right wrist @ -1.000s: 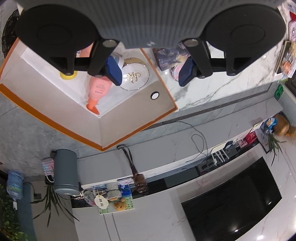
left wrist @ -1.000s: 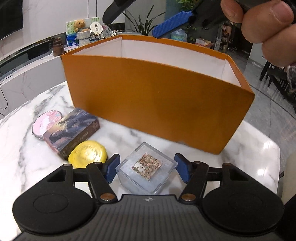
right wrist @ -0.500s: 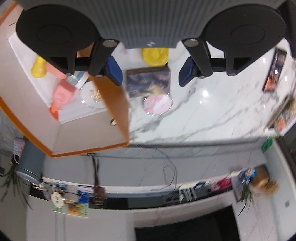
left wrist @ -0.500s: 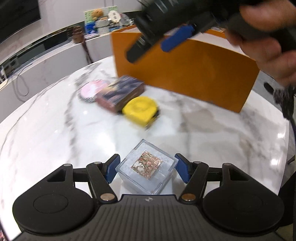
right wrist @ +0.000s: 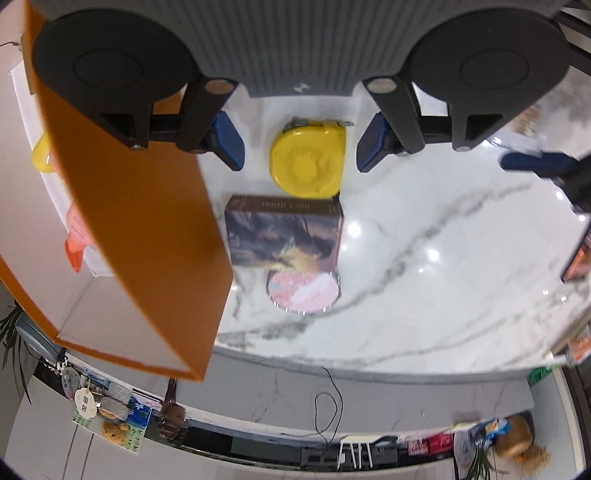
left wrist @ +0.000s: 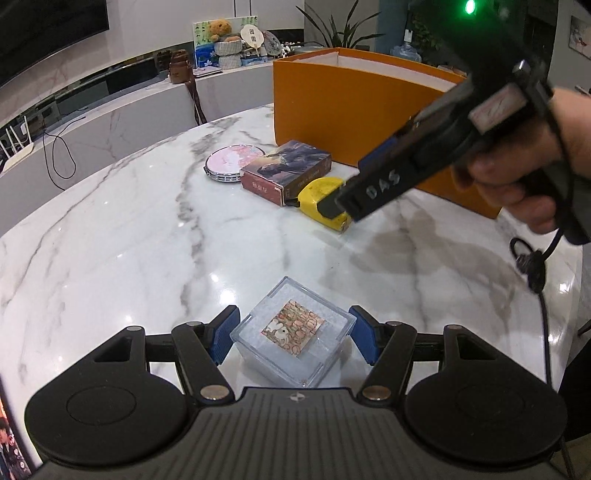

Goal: Organize rigid objects
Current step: 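Close right tool on yellow tape measure while left tool holds clear box, then carry clear box and yellow tape measure with both tools toward orange box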

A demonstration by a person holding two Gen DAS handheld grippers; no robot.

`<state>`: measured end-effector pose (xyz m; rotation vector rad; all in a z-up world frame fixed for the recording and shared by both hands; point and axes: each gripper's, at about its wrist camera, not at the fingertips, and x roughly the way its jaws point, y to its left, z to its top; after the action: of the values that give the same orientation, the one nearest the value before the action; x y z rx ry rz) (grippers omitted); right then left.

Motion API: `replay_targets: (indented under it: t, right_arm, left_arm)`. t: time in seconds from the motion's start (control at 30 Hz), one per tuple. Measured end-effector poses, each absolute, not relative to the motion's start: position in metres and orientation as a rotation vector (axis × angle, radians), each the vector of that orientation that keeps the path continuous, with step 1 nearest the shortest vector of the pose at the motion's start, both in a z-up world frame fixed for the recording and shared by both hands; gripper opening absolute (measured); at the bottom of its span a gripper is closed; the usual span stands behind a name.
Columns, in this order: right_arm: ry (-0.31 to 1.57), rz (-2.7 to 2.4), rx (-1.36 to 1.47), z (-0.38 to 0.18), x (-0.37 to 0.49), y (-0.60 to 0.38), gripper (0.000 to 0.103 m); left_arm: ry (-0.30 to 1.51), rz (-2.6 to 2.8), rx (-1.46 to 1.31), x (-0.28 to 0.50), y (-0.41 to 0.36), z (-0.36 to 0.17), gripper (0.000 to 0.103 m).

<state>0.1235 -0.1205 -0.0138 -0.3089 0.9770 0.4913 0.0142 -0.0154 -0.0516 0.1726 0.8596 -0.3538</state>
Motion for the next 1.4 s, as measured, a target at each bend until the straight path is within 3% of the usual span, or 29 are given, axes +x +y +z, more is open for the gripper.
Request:
replay_targets:
  t: [0.37,0.83,1.4]
  right_arm:
    - [1.014,0.478,-0.256,-0.038,0.132,-0.123,0.067]
    - [0.972,0.521,-0.27,-0.038,0.128,-0.121,0.051]
    - [0.997,0.525,-0.244,-0.032,0.131,-0.122,0.05]
  left_arm:
    - [0.876,-0.349,0.143,0.016,-0.01,-0.058,0.074]
    - [0.882,-0.334,0.142,0.017,-0.011,-0.061,0.074]
    - [0.856,-0.345,0.158,0.015,-0.022,-0.047,0.074]
